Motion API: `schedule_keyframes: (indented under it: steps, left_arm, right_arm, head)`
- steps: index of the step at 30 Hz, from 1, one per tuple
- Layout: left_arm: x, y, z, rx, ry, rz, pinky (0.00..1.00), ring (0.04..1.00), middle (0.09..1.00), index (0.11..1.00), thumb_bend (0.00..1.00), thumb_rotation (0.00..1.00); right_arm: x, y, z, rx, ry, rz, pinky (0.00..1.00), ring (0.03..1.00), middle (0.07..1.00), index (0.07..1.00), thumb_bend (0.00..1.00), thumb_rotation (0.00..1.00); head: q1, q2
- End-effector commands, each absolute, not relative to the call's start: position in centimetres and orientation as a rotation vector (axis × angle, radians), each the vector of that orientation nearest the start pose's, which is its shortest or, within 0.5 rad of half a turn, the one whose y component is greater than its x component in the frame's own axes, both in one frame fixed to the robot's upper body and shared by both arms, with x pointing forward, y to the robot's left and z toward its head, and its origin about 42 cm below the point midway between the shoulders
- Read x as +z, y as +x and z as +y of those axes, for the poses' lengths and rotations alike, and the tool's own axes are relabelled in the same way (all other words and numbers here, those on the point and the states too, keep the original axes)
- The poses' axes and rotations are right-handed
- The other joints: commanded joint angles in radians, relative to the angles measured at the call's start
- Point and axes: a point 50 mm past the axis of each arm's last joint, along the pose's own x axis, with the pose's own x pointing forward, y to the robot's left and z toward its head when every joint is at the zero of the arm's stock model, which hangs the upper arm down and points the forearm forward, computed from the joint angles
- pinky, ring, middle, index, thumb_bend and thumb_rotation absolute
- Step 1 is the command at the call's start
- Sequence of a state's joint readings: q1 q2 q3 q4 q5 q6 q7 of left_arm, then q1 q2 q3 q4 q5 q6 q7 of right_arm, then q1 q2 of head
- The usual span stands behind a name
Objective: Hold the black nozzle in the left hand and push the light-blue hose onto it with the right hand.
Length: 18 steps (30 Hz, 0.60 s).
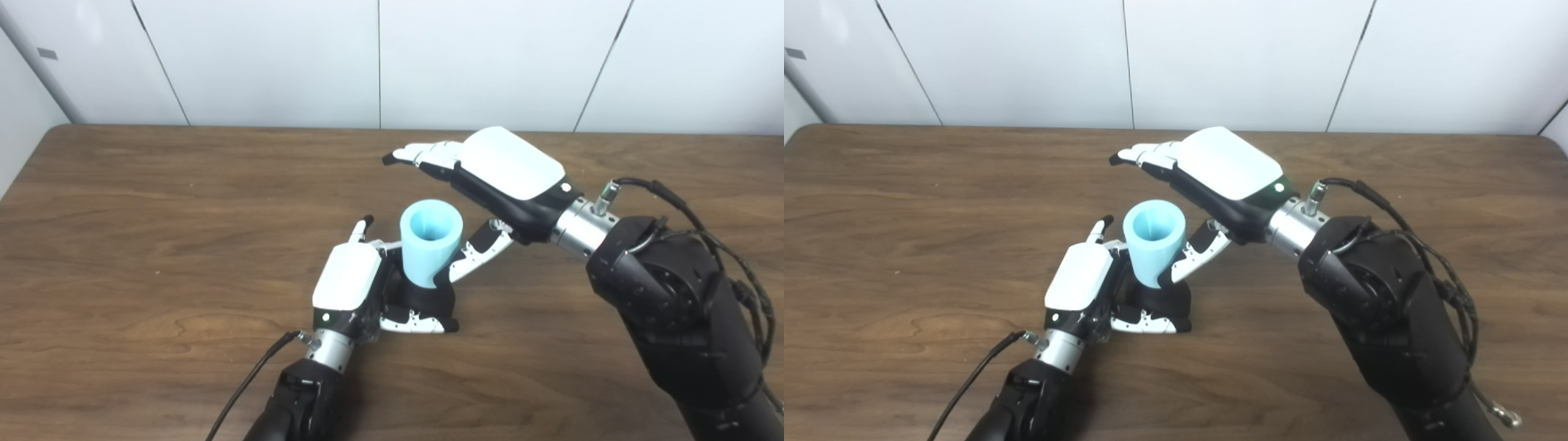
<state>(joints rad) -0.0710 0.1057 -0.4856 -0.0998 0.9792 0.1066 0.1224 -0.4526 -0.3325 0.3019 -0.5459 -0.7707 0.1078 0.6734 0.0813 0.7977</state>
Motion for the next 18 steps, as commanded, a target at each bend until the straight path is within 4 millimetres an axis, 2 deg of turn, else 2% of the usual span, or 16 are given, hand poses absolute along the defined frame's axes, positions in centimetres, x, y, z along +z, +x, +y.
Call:
schedule_keyframes:
  steps: [1,9,14,18]
  left_arm:
    - [11.7,27.0,11.2,-0.277,1.074,-0.303,0.99,0.624,0.491,0.48,0.53,0.0]
    - [11.8,27.0,11.3,-0.275,1.077,-0.299,0.99,0.626,0.492,0.479,0.53,0.0]
    - [11.8,27.1,11.4,-0.273,1.076,-0.295,0.99,0.627,0.495,0.476,0.53,0.0]
    - [11.8,27.2,11.5,-0.275,1.075,-0.289,1.0,0.628,0.498,0.473,0.53,0.0]
  right_arm:
    - [33.1,31.6,-16.5,0.533,-1.295,-0.666,0.7,0.862,0.907,0.899,0.99,0.36]
    - [33.5,31.6,-16.9,0.53,-1.297,-0.649,0.7,0.857,0.892,0.888,1.0,0.36]
    - [34.4,30.9,-18.4,0.526,-1.247,-0.637,0.72,0.86,0.885,0.879,1.0,0.37]
    - [35.3,30.0,-19.5,0.551,-1.239,-0.608,0.76,0.864,0.871,0.878,1.0,0.41]
  head:
    - [0.001,0.0]
    - [0.004,0.0]
    - [0.004,0.001]
    - [-0.001,0.003]
